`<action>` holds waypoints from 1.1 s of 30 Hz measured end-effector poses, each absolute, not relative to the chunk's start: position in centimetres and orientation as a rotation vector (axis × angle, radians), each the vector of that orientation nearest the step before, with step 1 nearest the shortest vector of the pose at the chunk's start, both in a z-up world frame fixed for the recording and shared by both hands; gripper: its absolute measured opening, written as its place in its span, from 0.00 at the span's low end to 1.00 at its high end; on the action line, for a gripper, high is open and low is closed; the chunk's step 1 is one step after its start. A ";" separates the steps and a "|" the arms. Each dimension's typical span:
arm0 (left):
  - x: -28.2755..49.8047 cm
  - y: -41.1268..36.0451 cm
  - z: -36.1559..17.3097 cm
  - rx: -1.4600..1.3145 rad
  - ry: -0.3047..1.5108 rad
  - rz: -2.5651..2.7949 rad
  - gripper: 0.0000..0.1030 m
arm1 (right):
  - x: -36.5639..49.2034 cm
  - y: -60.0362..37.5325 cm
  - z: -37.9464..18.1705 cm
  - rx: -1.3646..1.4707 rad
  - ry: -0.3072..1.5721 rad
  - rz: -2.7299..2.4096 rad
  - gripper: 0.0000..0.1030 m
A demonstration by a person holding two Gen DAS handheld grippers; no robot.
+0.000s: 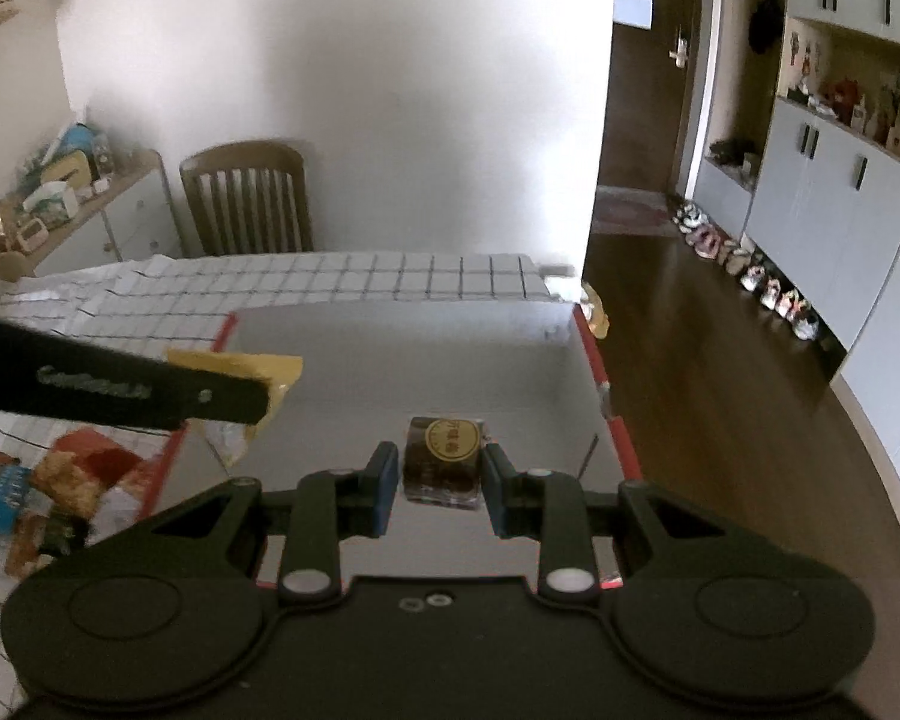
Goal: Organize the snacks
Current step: 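Carry both snacks over the red box and open both tools to drop them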
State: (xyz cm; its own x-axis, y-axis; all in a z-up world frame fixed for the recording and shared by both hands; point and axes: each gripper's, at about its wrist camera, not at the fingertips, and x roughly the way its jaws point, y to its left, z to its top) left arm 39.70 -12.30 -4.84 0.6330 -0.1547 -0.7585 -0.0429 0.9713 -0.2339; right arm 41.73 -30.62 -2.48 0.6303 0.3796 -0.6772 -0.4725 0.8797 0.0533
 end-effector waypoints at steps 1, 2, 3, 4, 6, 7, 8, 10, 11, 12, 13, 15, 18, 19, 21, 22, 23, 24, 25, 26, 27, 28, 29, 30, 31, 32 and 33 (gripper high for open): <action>40.4 -12.6 -5.2 -0.232 0.895 -0.064 0.28 | 42.2 -30.8 -2.9 -0.130 0.755 0.482 0.28; 41.1 -12.9 -5.7 -0.225 0.904 -0.059 0.28 | 42.7 -30.9 -3.3 -0.130 0.767 0.477 0.28; 41.7 -13.3 -6.2 -0.217 0.915 -0.056 0.28 | 43.1 -31.0 -3.8 -0.129 0.781 0.475 0.28; 42.4 -13.6 -6.7 -0.211 0.926 -0.052 0.28 | 43.6 -31.2 -4.2 -0.128 0.794 0.472 0.28; 43.4 -14.0 -7.6 -0.210 0.950 -0.051 0.28 | 44.3 -31.2 -5.1 -0.132 0.822 0.473 0.28; 44.1 -14.2 -8.1 -0.211 0.966 -0.054 0.28 | 44.6 -31.1 -5.4 -0.132 0.833 0.472 0.28; 44.5 -14.1 -8.4 -0.212 0.977 -0.053 0.28 | 44.9 -31.1 -5.8 -0.132 0.845 0.473 0.28; 45.4 -14.6 -9.1 -0.200 0.990 -0.040 0.28 | 45.5 -31.0 -6.4 -0.137 0.870 0.480 0.28; 45.7 -14.7 -9.4 -0.193 0.993 -0.035 0.28 | 45.8 -30.9 -6.7 -0.141 0.877 0.481 0.28; 46.1 -15.0 -9.8 -0.183 1.000 -0.032 0.28 | 45.9 -30.6 -6.8 -0.148 0.886 0.484 0.28; 46.3 -15.1 -10.1 -0.176 1.006 -0.035 0.28 | 46.0 -30.5 -7.0 -0.154 0.896 0.491 0.28; 47.1 -15.6 -10.7 -0.167 1.021 -0.044 0.28 | 46.3 -30.3 -7.4 -0.162 0.909 0.500 0.28; 48.2 -16.3 -11.6 -0.158 1.045 -0.053 0.28 | 46.9 -30.1 -7.9 -0.175 0.935 0.518 0.28; 48.5 -16.5 -11.9 -0.156 1.052 -0.060 0.28 | 47.0 -30.0 -8.1 -0.183 0.945 0.520 0.28; 49.0 -16.9 -12.4 -0.158 1.071 -0.069 0.28 | 47.3 -30.0 -8.4 -0.195 0.955 0.520 0.28; 49.3 -17.1 -12.5 -0.157 1.080 -0.073 0.28 | 47.3 -30.0 -8.5 -0.204 0.960 0.522 0.28; 49.4 -17.3 -12.8 -0.152 1.090 -0.075 0.28 | 47.4 -30.1 -8.7 -0.211 0.965 0.525 0.28; 49.6 -17.6 -13.0 -0.147 1.098 -0.074 0.28 | 47.3 -30.1 -8.8 -0.217 0.966 0.524 0.28; 49.9 -17.8 -13.3 -0.144 1.105 -0.073 0.28 | 47.4 -30.2 -8.8 -0.223 0.965 0.522 0.28; 50.1 -17.9 -13.4 -0.142 1.114 -0.072 0.28 | 47.4 -30.2 -8.9 -0.229 0.966 0.520 0.28; 50.2 -18.0 -13.6 -0.141 1.122 -0.071 0.28 | 47.4 -30.1 -9.0 -0.231 0.968 0.521 0.28; 50.3 -18.1 -13.7 -0.140 1.124 -0.071 0.28 | 47.3 -30.1 -9.0 -0.229 0.971 0.523 0.28; 50.3 -18.1 -13.8 -0.136 1.125 -0.069 0.28 | 47.3 -30.1 -9.0 -0.229 0.974 0.524 0.28; 50.3 -18.2 -13.8 -0.131 1.129 -0.071 0.28 | 47.3 -30.1 -9.0 -0.229 0.977 0.523 0.28; 50.3 -18.3 -13.9 -0.130 1.132 -0.075 0.28 | 47.5 -30.1 -8.9 -0.227 0.981 0.522 0.28; 50.6 -18.3 -14.0 -0.130 1.136 -0.077 0.28 | 47.6 -30.1 -8.8 -0.221 0.985 0.522 0.28; 50.5 -18.3 -14.0 -0.128 1.141 -0.077 0.28 | 47.6 -30.3 -8.8 -0.215 0.985 0.524 0.28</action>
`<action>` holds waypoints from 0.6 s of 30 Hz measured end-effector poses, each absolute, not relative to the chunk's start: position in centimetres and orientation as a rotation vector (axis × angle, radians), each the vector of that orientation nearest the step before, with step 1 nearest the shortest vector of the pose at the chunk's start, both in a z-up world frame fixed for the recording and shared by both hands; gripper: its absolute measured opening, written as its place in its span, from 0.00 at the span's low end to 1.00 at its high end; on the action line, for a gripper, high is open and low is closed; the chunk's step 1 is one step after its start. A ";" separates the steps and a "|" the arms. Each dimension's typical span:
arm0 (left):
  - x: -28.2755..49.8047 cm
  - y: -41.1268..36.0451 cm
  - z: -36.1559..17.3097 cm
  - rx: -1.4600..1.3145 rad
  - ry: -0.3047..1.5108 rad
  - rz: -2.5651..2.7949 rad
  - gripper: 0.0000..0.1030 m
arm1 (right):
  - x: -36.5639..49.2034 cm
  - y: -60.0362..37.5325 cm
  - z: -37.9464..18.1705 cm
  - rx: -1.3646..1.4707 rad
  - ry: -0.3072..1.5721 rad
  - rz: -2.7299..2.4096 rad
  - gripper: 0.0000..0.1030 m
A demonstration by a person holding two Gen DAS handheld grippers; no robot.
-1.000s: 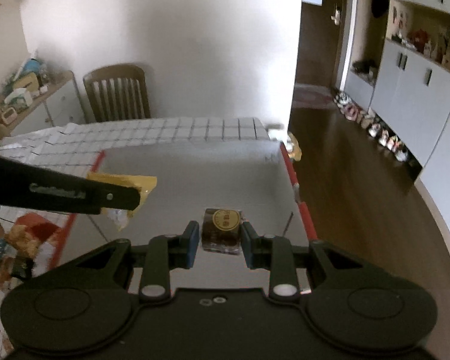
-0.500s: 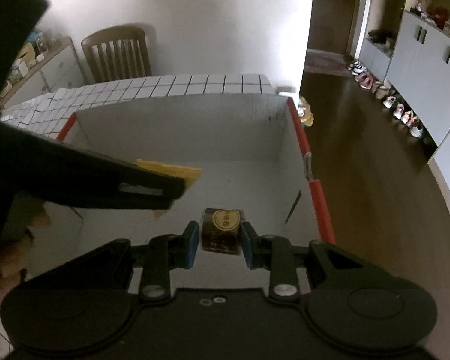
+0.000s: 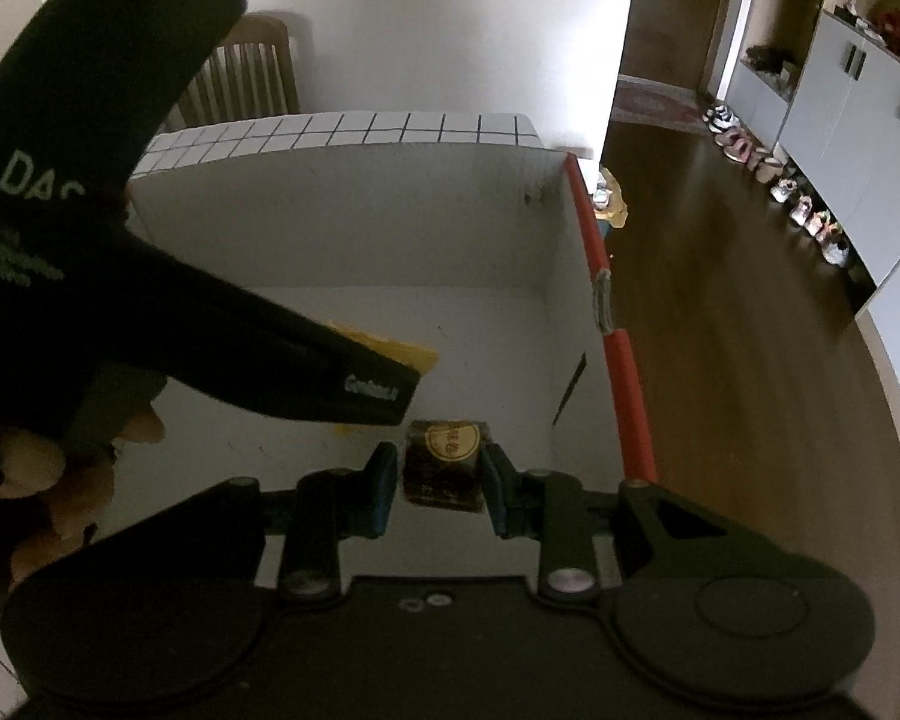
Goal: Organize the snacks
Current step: 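Carry both snacks over the red box and open both tools to drop them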
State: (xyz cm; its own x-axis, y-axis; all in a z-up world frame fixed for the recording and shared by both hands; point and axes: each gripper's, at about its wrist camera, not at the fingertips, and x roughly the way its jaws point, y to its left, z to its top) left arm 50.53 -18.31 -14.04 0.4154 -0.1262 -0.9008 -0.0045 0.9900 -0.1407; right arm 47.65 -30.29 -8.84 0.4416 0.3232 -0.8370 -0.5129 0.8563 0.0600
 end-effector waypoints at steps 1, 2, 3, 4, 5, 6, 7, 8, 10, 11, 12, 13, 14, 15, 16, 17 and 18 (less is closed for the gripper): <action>50.5 -18.3 -14.1 -0.126 1.145 -0.076 0.28 | 47.5 -30.3 -8.8 -0.211 0.983 0.525 0.29; 50.4 -18.3 -14.2 -0.123 1.151 -0.072 0.29 | 47.8 -30.3 -8.7 -0.213 0.979 0.526 0.30; 50.3 -18.3 -14.2 -0.120 1.159 -0.068 0.29 | 47.9 -30.5 -8.7 -0.217 0.974 0.525 0.30; 50.3 -18.4 -14.3 -0.119 1.161 -0.067 0.29 | 48.0 -30.6 -8.6 -0.218 0.970 0.524 0.31; 50.1 -18.4 -14.3 -0.119 1.160 -0.066 0.29 | 48.1 -30.8 -8.6 -0.217 0.969 0.522 0.32; 49.9 -18.3 -14.3 -0.120 1.156 -0.064 0.30 | 48.1 -30.9 -8.6 -0.214 0.968 0.520 0.33; 49.8 -18.3 -14.2 -0.121 1.152 -0.062 0.33 | 47.9 -31.0 -8.5 -0.209 0.967 0.520 0.34; 49.6 -18.2 -14.1 -0.125 1.148 -0.060 0.46 | 47.9 -31.0 -8.4 -0.205 0.966 0.521 0.37; 49.2 -18.0 -13.7 -0.127 1.125 -0.051 0.63 | 47.5 -31.1 -8.0 -0.201 0.961 0.525 0.45; 48.8 -17.9 -13.3 -0.123 1.109 -0.051 0.63 | 47.3 -31.2 -7.8 -0.198 0.957 0.528 0.49; 48.6 -17.8 -13.1 -0.121 1.107 -0.053 0.63 | 47.1 -31.2 -7.6 -0.196 0.952 0.531 0.50; 48.3 -17.6 -12.8 -0.122 1.103 -0.052 0.63 | 46.9 -31.2 -7.4 -0.197 0.948 0.532 0.51; 47.9 -17.4 -12.5 -0.123 1.093 -0.049 0.63 | 46.7 -31.2 -7.2 -0.195 0.944 0.535 0.53; 47.6 -17.3 -12.2 -0.124 1.084 -0.049 0.63 | 46.6 -31.3 -7.0 -0.192 0.941 0.538 0.54; 47.4 -17.2 -11.9 -0.126 1.079 -0.049 0.63 | 46.4 -31.3 -6.8 -0.190 0.936 0.537 0.56; 47.1 -17.0 -11.7 -0.129 1.073 -0.049 0.63 | 46.2 -31.2 -6.6 -0.190 0.930 0.533 0.59; 46.8 -16.9 -11.4 -0.129 1.067 -0.047 0.63 | 46.0 -31.3 -6.3 -0.188 0.925 0.529 0.60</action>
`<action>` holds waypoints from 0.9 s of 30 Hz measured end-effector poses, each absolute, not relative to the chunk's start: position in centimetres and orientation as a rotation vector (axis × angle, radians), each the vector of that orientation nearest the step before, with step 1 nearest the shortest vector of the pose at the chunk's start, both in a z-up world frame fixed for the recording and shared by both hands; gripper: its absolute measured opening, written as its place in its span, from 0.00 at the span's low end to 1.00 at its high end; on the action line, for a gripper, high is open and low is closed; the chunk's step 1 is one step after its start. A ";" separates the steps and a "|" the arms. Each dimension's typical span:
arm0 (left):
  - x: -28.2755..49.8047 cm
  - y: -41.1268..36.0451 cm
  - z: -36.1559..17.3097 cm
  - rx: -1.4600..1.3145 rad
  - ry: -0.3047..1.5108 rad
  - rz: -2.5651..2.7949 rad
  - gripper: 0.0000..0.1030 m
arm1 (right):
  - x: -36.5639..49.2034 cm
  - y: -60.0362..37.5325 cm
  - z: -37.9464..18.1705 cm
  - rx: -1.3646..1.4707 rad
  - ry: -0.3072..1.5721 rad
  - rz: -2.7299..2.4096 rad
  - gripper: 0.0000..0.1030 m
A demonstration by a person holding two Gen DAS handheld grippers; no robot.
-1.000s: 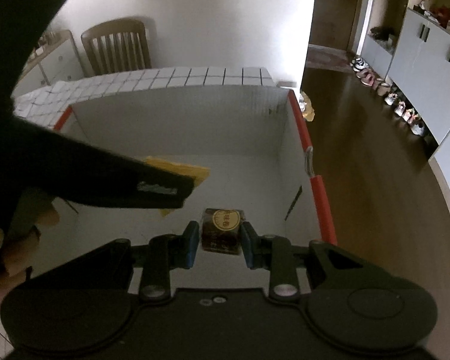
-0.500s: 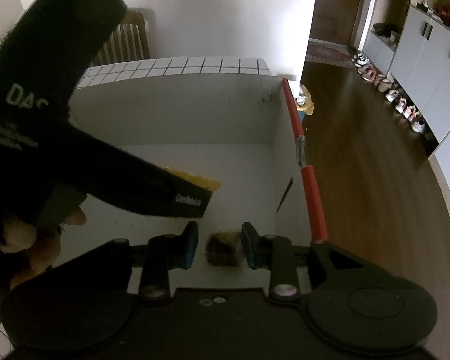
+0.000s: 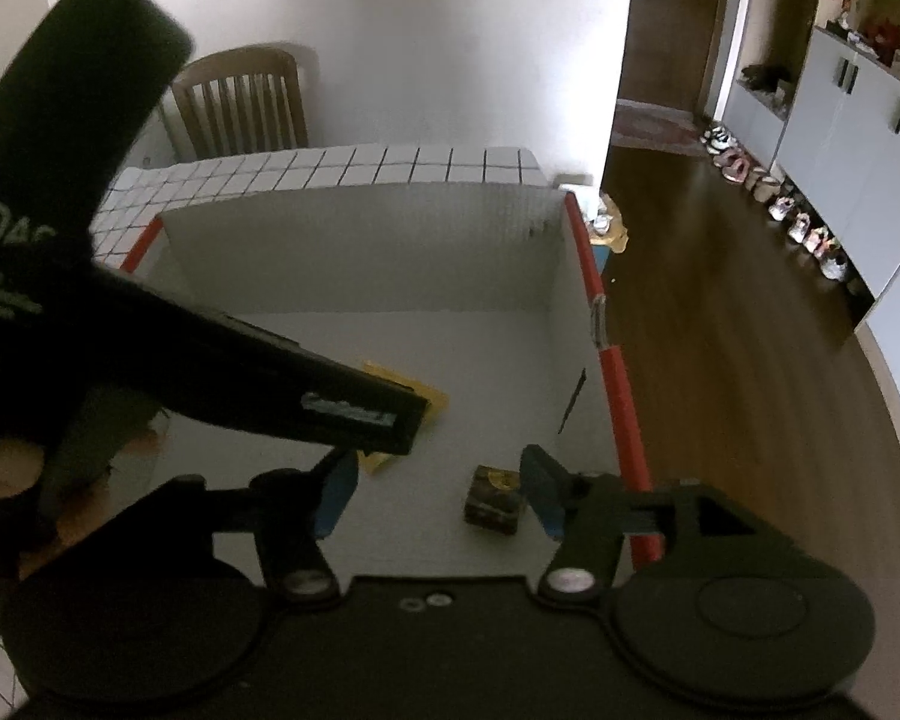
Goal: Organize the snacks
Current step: 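Carry both snacks over the red box and open both tools to drop them, then withdraw both tools from the box back toward the table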
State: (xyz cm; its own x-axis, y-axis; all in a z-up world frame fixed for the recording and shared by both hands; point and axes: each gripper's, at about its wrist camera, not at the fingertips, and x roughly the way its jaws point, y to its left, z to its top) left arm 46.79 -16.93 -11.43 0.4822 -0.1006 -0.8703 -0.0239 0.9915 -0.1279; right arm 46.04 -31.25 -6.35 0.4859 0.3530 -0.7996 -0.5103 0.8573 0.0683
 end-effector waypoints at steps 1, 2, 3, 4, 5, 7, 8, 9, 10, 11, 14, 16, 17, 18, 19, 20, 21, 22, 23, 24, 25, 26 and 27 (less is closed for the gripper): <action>46.5 -16.8 -11.2 -0.127 1.061 -0.045 0.63 | 45.9 -31.2 -6.1 -0.184 0.921 0.526 0.62; 46.2 -16.7 -10.8 -0.126 1.056 -0.046 0.63 | 45.7 -31.2 -5.9 -0.181 0.917 0.523 0.63; 46.0 -16.6 -10.5 -0.126 1.050 -0.047 0.63 | 45.5 -31.3 -5.8 -0.179 0.913 0.523 0.64; 45.6 -16.5 -10.2 -0.127 1.044 -0.048 0.63 | 45.3 -31.3 -5.5 -0.176 0.907 0.521 0.68; 45.2 -16.3 -9.8 -0.129 1.035 -0.051 0.63 | 45.1 -31.2 -5.3 -0.174 0.902 0.516 0.70; 44.7 -16.1 -8.9 -0.129 1.016 -0.056 0.63 | 44.7 -31.3 -4.9 -0.171 0.891 0.514 0.70; 44.4 -16.0 -8.6 -0.128 1.005 -0.058 0.63 | 44.4 -31.3 -4.7 -0.169 0.887 0.512 0.72; 44.1 -15.8 -8.1 -0.126 0.994 -0.060 0.63 | 44.1 -31.2 -4.4 -0.167 0.883 0.510 0.73; 43.7 -15.6 -7.8 -0.125 0.985 -0.066 0.63 | 43.8 -31.2 -4.1 -0.161 0.877 0.507 0.75; 43.5 -15.5 -7.5 -0.125 0.977 -0.071 0.63 | 43.2 -31.2 -3.9 -0.154 0.874 0.506 0.77; 42.2 -14.9 -6.6 -0.127 0.953 -0.080 0.63 | 42.2 -31.1 -3.0 -0.139 0.861 0.499 0.81; 41.2 -14.4 -6.1 -0.131 0.940 -0.090 0.63 | 41.4 -31.0 -2.5 -0.135 0.851 0.496 0.82; 40.6 -14.1 -5.8 -0.135 0.935 -0.094 0.63 | 40.9 -30.8 -2.2 -0.136 0.845 0.493 0.83; 40.1 -13.7 -5.5 -0.139 0.928 -0.097 0.63 | 40.5 -30.8 -2.0 -0.136 0.839 0.488 0.84; 39.6 -13.5 -5.3 -0.139 0.920 -0.097 0.63 | 40.1 -30.7 -1.8 -0.135 0.832 0.485 0.85; 39.1 -13.2 -5.0 -0.137 0.911 -0.096 0.63 | 39.6 -30.6 -1.6 -0.133 0.826 0.485 0.87; 38.4 -12.9 -4.7 -0.133 0.900 -0.096 0.64 | 39.3 -30.6 -1.4 -0.131 0.821 0.485 0.88; 37.8 -12.6 -4.5 -0.131 0.895 -0.097 0.65 | 38.8 -30.4 -1.1 -0.130 0.814 0.483 0.90; 37.3 -12.3 -4.4 -0.129 0.889 -0.097 0.69 | 38.4 -30.3 -0.9 -0.127 0.807 0.483 0.92; 36.6 -11.9 -4.1 -0.126 0.880 -0.094 0.71 | 38.0 -30.2 -0.7 -0.122 0.802 0.482 0.93; 36.1 -11.6 -3.9 -0.120 0.872 -0.092 0.71 | 37.5 -30.1 -0.4 -0.116 0.794 0.481 0.96; 35.4 -11.2 -3.7 -0.116 0.867 -0.092 0.71 | 37.1 -30.0 -0.1 -0.114 0.788 0.479 0.98; 34.8 -10.9 -3.5 -0.115 0.862 -0.094 0.71 | 36.6 -29.8 0.1 -0.113 0.779 0.476 0.98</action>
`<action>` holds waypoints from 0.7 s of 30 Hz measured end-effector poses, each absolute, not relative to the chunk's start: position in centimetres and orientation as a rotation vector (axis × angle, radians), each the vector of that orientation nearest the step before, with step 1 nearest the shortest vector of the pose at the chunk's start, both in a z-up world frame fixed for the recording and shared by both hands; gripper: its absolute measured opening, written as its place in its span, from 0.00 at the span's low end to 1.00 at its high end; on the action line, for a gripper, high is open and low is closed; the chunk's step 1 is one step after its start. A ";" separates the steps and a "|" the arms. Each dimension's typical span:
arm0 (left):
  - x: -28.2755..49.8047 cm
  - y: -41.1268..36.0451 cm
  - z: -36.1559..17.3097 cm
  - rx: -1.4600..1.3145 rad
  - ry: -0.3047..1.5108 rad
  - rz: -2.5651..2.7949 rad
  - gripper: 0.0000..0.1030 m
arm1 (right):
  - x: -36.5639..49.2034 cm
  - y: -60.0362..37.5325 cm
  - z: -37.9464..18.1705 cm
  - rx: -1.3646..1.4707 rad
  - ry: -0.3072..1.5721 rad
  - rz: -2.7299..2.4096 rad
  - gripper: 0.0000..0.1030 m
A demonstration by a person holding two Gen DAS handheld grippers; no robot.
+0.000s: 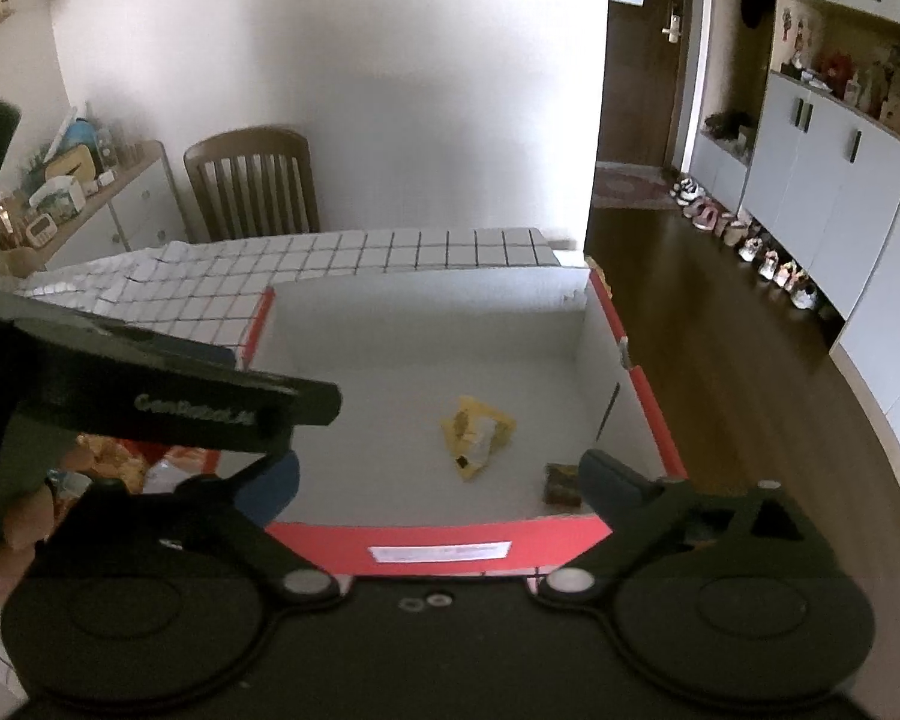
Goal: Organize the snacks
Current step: 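Withdraw both tools from the box back toward the table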
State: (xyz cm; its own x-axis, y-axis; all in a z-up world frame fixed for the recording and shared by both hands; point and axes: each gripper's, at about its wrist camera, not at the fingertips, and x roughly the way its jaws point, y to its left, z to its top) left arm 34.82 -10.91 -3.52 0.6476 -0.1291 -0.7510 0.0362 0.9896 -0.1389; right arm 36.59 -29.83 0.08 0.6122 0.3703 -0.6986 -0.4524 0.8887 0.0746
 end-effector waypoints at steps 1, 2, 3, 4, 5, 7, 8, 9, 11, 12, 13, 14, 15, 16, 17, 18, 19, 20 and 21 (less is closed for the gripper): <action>34.4 -10.6 -3.4 -0.115 0.857 -0.094 0.71 | 36.2 -29.7 0.2 -0.113 0.771 0.473 0.98; 33.9 -10.3 -3.3 -0.115 0.855 -0.092 0.71 | 35.7 -29.5 0.4 -0.115 0.764 0.469 0.99; 33.4 -9.9 -3.1 -0.116 0.853 -0.092 0.72 | 35.3 -29.2 0.5 -0.116 0.757 0.466 0.99; 32.9 -9.6 -3.0 -0.116 0.849 -0.095 0.72 | 34.8 -29.0 0.5 -0.115 0.750 0.463 0.99; 32.3 -9.3 -2.9 -0.115 0.845 -0.096 0.72 | 34.4 -28.9 0.5 -0.113 0.745 0.463 0.99; 31.2 -8.7 -2.6 -0.104 0.834 -0.091 0.72 | 33.6 -28.6 0.7 -0.107 0.735 0.466 0.99; 30.6 -8.3 -2.4 -0.100 0.829 -0.090 0.72 | 33.2 -28.4 0.9 -0.104 0.732 0.468 0.99; 30.0 -8.0 -2.2 -0.098 0.824 -0.092 0.72 | 32.8 -28.2 1.0 -0.101 0.726 0.472 0.99; 29.1 -7.3 -1.9 -0.099 0.813 -0.097 0.72 | 32.2 -27.9 1.2 -0.095 0.718 0.477 0.99; 28.6 -7.0 -1.7 -0.100 0.810 -0.097 0.77 | 31.8 -27.6 1.3 -0.094 0.713 0.479 0.99; 28.3 -6.6 -1.6 -0.102 0.807 -0.099 0.80 | 31.4 -27.4 1.4 -0.091 0.708 0.484 1.00; 27.8 -6.2 -1.5 -0.108 0.800 -0.100 0.82 | 30.9 -27.1 1.5 -0.090 0.703 0.488 0.99; 27.3 -5.8 -1.4 -0.111 0.795 -0.100 0.82 | 30.5 -26.8 1.6 -0.090 0.697 0.493 1.00; 26.9 -5.5 -1.3 -0.111 0.792 -0.100 0.82 | 30.2 -26.5 1.6 -0.091 0.691 0.499 1.00; 26.5 -5.2 -1.2 -0.110 0.788 -0.102 0.82 | 29.7 -26.2 1.7 -0.095 0.684 0.508 1.00; 26.0 -4.8 -1.2 -0.110 0.784 -0.102 0.82 | 29.3 -25.8 1.8 -0.099 0.677 0.515 1.00; 25.6 -4.5 -1.1 -0.110 0.782 -0.101 0.82 | 28.9 -25.6 1.9 -0.104 0.670 0.521 1.00; 25.2 -4.1 -1.1 -0.111 0.783 -0.099 0.82 | 28.5 -25.1 1.9 -0.110 0.664 0.528 1.00; 24.9 -3.6 -1.1 -0.114 0.786 -0.095 0.82 | 28.1 -24.7 2.0 -0.116 0.658 0.536 1.00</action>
State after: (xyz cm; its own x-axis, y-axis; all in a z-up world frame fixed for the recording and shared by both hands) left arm 24.85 -3.64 -1.11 0.7033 -0.1273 -0.6994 0.0425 0.9896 -0.1374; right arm 28.13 -24.71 1.97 0.6616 0.4369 -0.6095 -0.5089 0.8585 0.0631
